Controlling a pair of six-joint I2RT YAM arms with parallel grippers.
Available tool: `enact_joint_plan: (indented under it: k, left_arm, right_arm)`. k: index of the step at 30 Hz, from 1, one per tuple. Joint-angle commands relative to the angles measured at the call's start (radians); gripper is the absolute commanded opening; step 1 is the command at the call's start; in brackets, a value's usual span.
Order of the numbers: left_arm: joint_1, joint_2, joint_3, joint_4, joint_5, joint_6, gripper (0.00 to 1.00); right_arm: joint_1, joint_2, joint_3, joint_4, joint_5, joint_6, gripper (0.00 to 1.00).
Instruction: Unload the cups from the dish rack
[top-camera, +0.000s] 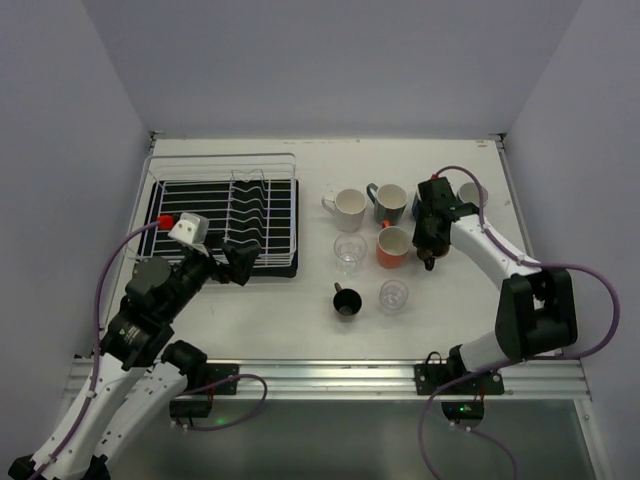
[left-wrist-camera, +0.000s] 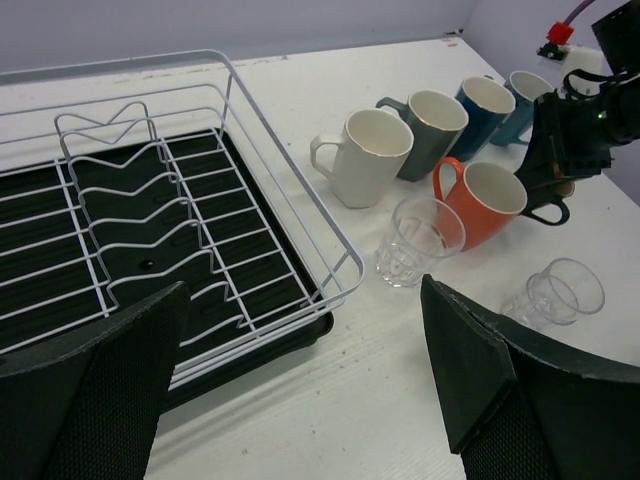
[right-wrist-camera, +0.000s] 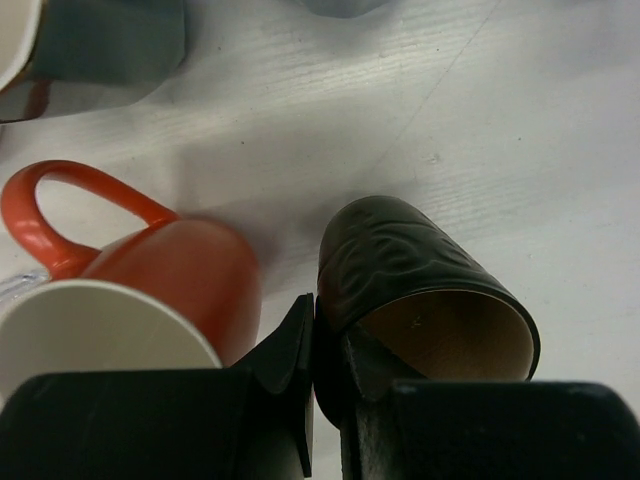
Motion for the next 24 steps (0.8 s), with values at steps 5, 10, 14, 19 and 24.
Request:
enact_joint_plan:
  k: [5, 10, 14, 19, 24]
  left_arm:
    - [-0.002, 0.017, -0.001, 0.017, -0.003, 0.026, 1.00]
    - [0.000, 0.022, -0.001, 0.016, -0.009, 0.026, 1.00]
    - [0.000, 0.019, -0.001, 0.014, -0.015, 0.026, 1.00]
    - [0.000, 0.021, -0.001, 0.013, -0.018, 0.026, 1.00]
    - [0.000, 0.027, -0.001, 0.013, -0.026, 0.025, 1.00]
  right_arm:
    - [-0.003, 0.081, 0.014, 0.065, 0.011, -0.029, 0.00]
    - [-0.003, 0.106, 0.010, 0.065, 0.023, -0.027, 0.04]
    - [-0.003, 0.104, 0.010, 0.066, 0.023, -0.021, 0.20]
    - [-0.002, 0.040, 0.010, 0.063, 0.014, -0.009, 0.40]
    - [-0.003, -0.063, 0.011, 0.045, 0.011, -0.001, 0.48]
